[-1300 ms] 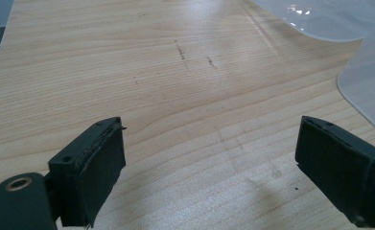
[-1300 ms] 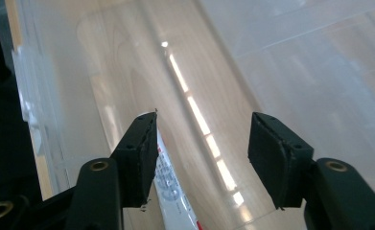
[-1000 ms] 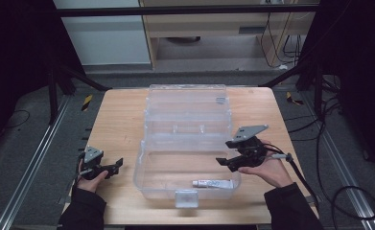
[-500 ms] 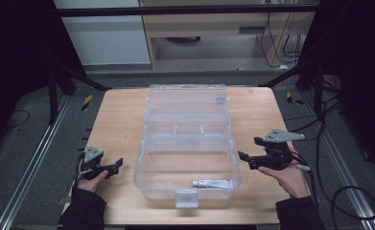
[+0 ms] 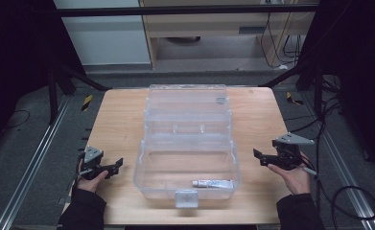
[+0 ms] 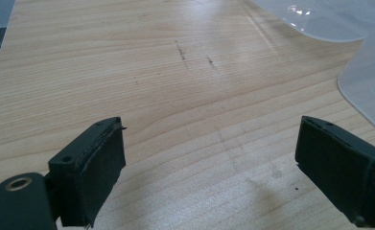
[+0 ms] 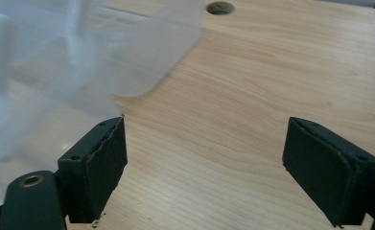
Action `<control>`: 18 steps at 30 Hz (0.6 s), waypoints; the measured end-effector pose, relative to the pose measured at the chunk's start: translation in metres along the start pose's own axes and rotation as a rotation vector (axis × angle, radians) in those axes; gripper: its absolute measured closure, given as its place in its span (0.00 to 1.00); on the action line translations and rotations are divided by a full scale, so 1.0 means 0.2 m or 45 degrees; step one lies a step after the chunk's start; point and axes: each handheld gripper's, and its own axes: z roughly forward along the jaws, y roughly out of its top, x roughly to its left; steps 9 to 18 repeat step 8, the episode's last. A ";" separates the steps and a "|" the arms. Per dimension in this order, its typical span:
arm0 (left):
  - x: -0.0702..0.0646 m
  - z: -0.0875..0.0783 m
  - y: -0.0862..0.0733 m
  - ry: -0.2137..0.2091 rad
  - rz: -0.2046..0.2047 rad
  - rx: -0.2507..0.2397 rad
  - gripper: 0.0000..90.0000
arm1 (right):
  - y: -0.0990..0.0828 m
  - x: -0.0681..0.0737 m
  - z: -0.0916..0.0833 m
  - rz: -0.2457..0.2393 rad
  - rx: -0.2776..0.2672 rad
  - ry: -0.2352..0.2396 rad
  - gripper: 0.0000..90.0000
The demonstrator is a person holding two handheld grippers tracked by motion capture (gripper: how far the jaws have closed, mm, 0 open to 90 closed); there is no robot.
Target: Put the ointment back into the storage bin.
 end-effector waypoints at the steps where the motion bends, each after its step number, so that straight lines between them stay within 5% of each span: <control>1: 0.00 0.00 0.00 0.000 0.000 -0.001 0.10 | -0.02 -0.02 0.01 0.017 0.006 -0.007 0.16; 7: 0.00 0.00 0.00 -0.002 -0.004 0.000 0.10 | -0.10 -0.07 0.04 0.044 0.048 -0.055 0.14; 18: 0.00 0.00 0.00 -0.002 -0.004 0.000 0.10 | -0.10 -0.07 0.04 0.044 0.048 -0.055 0.14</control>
